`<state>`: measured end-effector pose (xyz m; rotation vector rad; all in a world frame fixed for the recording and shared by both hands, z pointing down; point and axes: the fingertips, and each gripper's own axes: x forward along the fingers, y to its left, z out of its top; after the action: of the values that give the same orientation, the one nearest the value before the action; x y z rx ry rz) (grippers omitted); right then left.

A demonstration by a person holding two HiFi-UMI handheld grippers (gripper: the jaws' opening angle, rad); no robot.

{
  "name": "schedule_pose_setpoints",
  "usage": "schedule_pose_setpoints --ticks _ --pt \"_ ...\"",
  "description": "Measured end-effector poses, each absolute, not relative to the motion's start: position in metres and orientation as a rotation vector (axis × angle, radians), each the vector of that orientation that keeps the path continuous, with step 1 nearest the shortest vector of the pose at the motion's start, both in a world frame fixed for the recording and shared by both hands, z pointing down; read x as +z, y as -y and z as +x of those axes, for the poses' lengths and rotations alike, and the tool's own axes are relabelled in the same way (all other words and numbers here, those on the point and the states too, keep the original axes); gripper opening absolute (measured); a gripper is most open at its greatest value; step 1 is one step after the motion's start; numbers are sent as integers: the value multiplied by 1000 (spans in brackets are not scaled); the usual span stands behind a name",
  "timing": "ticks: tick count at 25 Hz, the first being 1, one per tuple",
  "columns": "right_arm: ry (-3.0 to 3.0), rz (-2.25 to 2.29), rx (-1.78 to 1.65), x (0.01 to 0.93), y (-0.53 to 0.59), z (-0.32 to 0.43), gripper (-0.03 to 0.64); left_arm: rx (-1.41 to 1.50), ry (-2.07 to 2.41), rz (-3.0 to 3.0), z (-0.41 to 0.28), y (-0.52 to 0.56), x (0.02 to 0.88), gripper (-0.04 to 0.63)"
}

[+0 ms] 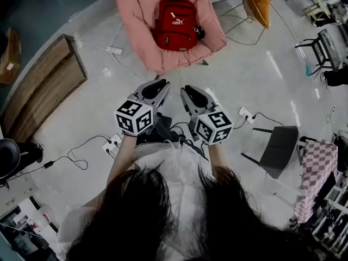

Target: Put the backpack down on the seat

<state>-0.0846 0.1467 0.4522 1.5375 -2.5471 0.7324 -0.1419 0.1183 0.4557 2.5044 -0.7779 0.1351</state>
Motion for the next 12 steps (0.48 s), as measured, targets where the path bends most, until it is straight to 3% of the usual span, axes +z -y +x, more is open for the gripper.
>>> schedule_pose_setpoints --ticks 12 --pt "2580 1568 711 444 -201 -60 72 167 811 2545 -127 -176 445 72"
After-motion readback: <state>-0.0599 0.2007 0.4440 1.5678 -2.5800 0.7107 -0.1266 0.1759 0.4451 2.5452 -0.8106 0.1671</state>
